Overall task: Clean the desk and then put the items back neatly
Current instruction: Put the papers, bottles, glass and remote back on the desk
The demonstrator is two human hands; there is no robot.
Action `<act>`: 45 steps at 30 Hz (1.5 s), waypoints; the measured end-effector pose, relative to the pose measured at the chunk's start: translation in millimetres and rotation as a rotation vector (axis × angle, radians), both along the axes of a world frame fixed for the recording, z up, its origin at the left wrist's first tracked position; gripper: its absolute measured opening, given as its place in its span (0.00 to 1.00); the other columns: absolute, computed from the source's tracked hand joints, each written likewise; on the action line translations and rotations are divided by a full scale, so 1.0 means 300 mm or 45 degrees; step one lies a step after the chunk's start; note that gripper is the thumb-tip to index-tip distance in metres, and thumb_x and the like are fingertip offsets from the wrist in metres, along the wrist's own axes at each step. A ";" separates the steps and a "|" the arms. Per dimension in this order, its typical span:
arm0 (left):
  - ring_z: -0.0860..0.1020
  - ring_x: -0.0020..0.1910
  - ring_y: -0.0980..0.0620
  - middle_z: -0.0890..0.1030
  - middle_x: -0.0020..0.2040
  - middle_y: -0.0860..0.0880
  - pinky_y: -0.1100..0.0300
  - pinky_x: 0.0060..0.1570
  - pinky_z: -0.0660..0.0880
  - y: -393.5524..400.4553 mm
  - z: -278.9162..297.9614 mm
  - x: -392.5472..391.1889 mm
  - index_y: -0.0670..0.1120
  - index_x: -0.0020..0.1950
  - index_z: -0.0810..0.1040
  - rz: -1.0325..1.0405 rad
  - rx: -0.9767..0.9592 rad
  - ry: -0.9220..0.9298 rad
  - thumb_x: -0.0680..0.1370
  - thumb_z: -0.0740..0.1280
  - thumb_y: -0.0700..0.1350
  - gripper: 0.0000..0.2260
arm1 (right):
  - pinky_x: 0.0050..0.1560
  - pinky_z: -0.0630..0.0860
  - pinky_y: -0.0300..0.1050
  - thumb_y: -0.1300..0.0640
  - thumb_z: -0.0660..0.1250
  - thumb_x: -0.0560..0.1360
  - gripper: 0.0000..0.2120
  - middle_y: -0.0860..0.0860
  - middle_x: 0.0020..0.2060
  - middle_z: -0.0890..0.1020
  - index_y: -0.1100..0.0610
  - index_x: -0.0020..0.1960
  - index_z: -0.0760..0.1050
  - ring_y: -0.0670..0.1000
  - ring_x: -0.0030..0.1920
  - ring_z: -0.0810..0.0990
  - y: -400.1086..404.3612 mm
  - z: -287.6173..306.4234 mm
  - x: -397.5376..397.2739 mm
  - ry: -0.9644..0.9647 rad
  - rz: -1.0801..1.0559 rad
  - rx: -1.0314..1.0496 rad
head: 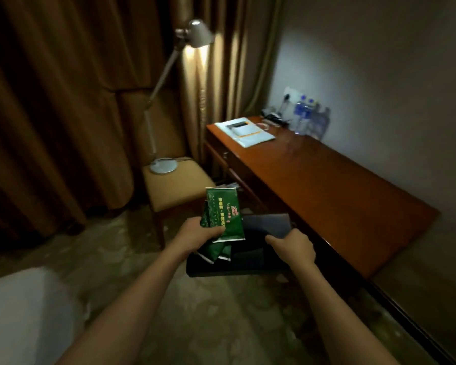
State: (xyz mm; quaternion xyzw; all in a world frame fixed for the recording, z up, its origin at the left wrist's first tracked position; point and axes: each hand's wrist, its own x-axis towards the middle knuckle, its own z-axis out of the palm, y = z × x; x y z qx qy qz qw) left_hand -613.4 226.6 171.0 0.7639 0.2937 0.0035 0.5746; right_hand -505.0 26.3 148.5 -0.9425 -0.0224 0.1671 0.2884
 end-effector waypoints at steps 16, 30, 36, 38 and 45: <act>0.80 0.38 0.53 0.81 0.42 0.48 0.63 0.35 0.75 -0.408 -0.042 1.085 0.47 0.45 0.75 -0.759 0.014 0.084 0.74 0.71 0.45 0.06 | 0.39 0.71 0.43 0.40 0.68 0.71 0.25 0.53 0.49 0.78 0.58 0.57 0.72 0.54 0.47 0.78 -0.508 -0.100 0.621 0.100 -0.738 0.075; 0.81 0.40 0.50 0.81 0.44 0.47 0.61 0.39 0.79 -0.704 -0.185 1.837 0.47 0.45 0.73 -1.357 0.138 0.241 0.75 0.70 0.46 0.07 | 0.46 0.74 0.43 0.45 0.67 0.74 0.23 0.58 0.57 0.79 0.60 0.62 0.74 0.58 0.55 0.79 -0.666 -0.192 0.983 0.265 -1.451 0.126; 0.80 0.37 0.51 0.80 0.42 0.48 0.61 0.37 0.77 -0.868 -0.235 1.979 0.48 0.43 0.73 -1.486 0.140 0.303 0.75 0.70 0.45 0.07 | 0.46 0.71 0.43 0.45 0.67 0.74 0.25 0.58 0.59 0.78 0.61 0.63 0.73 0.58 0.58 0.77 -0.764 -0.228 1.102 0.302 -1.566 0.133; 0.80 0.39 0.50 0.81 0.44 0.47 0.59 0.41 0.79 -0.915 -0.236 2.045 0.47 0.44 0.73 -1.494 0.143 0.333 0.75 0.71 0.44 0.07 | 0.44 0.72 0.42 0.45 0.67 0.74 0.23 0.58 0.57 0.79 0.61 0.61 0.74 0.57 0.55 0.78 -0.824 -0.236 1.181 0.304 -1.525 0.137; 0.79 0.39 0.52 0.79 0.42 0.49 0.61 0.40 0.77 -1.032 -0.282 2.234 0.49 0.43 0.71 -1.515 0.331 0.392 0.75 0.70 0.47 0.08 | 0.41 0.72 0.42 0.43 0.69 0.71 0.26 0.57 0.55 0.80 0.60 0.60 0.73 0.58 0.53 0.79 -0.960 -0.290 1.444 0.331 -1.474 0.142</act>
